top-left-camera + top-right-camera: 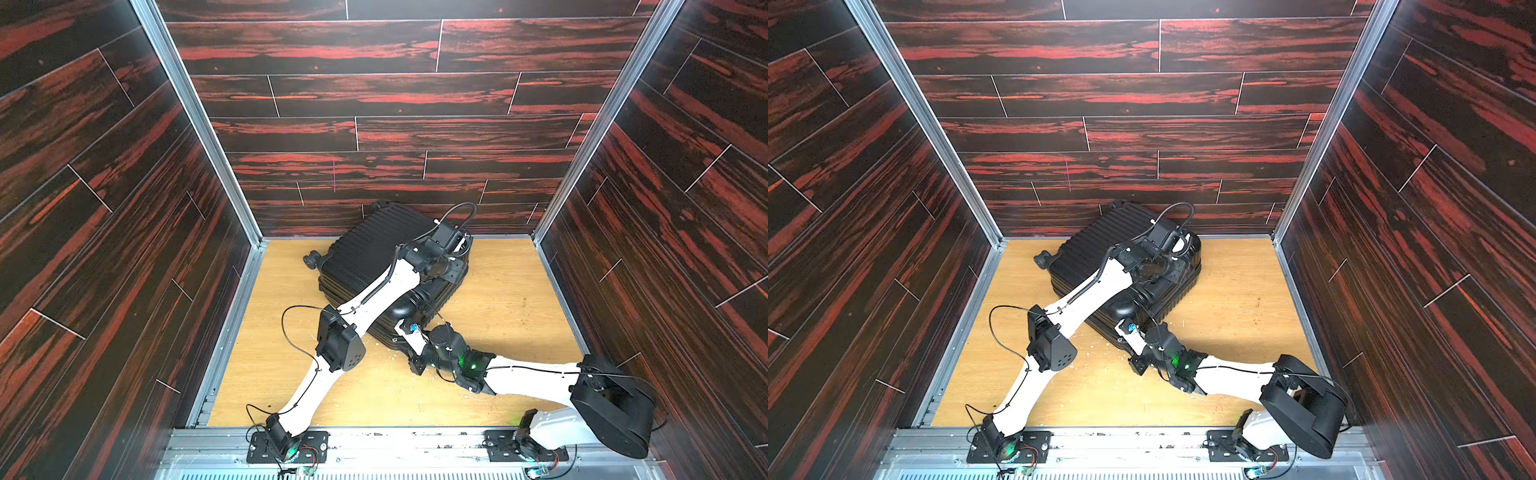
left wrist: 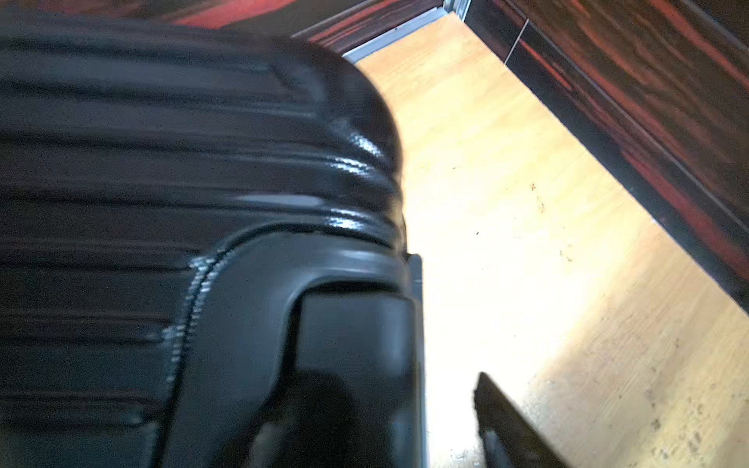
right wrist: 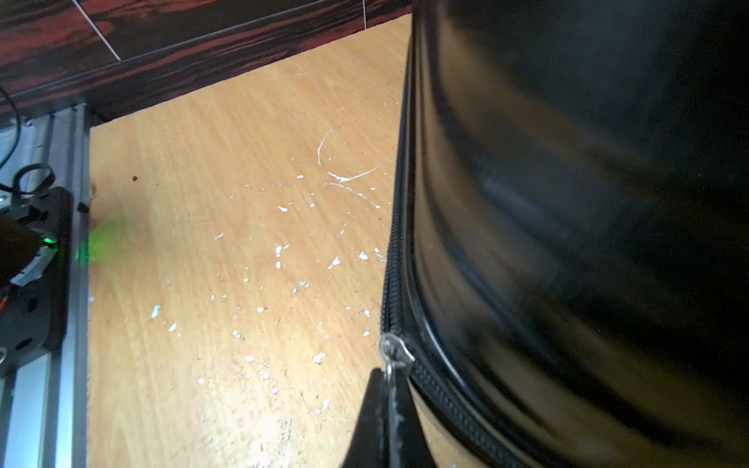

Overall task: Close the suitcase zippers
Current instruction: Zip the zipper on the suitcase.

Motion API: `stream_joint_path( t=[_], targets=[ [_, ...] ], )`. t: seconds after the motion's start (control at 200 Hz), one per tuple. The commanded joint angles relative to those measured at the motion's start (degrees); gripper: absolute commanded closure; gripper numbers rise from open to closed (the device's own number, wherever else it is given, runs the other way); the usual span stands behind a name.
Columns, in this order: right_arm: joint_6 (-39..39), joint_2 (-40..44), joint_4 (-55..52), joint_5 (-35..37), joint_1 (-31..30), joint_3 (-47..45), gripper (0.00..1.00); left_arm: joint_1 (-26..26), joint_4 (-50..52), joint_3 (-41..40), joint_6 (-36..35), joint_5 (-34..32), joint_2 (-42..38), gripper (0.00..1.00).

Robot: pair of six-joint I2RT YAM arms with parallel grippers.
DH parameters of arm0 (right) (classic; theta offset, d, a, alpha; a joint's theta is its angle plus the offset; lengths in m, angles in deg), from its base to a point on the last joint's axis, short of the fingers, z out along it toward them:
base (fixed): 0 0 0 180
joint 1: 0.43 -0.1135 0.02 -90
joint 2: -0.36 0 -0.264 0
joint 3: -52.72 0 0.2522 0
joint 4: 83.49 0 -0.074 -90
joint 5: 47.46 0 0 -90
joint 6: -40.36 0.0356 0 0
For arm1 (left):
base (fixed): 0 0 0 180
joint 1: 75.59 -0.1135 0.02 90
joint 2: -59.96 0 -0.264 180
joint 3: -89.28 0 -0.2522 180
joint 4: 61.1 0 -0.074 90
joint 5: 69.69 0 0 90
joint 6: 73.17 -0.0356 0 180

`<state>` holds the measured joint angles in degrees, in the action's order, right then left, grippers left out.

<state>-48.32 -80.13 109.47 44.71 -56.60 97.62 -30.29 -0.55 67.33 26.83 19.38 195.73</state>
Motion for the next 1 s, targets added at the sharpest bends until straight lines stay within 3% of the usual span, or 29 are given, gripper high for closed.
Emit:
stream_joint_path(
  t=[0.0, 0.281, 0.441, 0.782, 0.992],
  targets=[
    [1.1, 0.2, 4.0, -3.7, -1.3, -1.2, 1.0, -4.6, -4.8, -2.9, -2.0, -7.6, -7.7, 0.25],
    [1.7, -0.3, 4.5, -3.3, 0.0, -1.9, 1.0, -6.6, -2.9, -8.1, -0.9, -11.0, -16.8, 0.2],
    [1.7, 0.3, 4.2, -3.1, 0.3, -2.2, 1.0, -10.7, -2.0, -12.7, -1.0, -11.9, -21.9, 0.22],
    [1.5, 1.4, 3.9, -2.5, 0.9, -3.3, 1.0, -30.1, -6.8, -30.5, -1.2, -10.9, -32.7, 0.33],
    [1.6, 1.9, 3.6, -2.7, 0.9, -3.3, 1.0, -39.9, -10.4, -37.9, 1.8, -9.3, -33.2, 0.34]
  ],
)
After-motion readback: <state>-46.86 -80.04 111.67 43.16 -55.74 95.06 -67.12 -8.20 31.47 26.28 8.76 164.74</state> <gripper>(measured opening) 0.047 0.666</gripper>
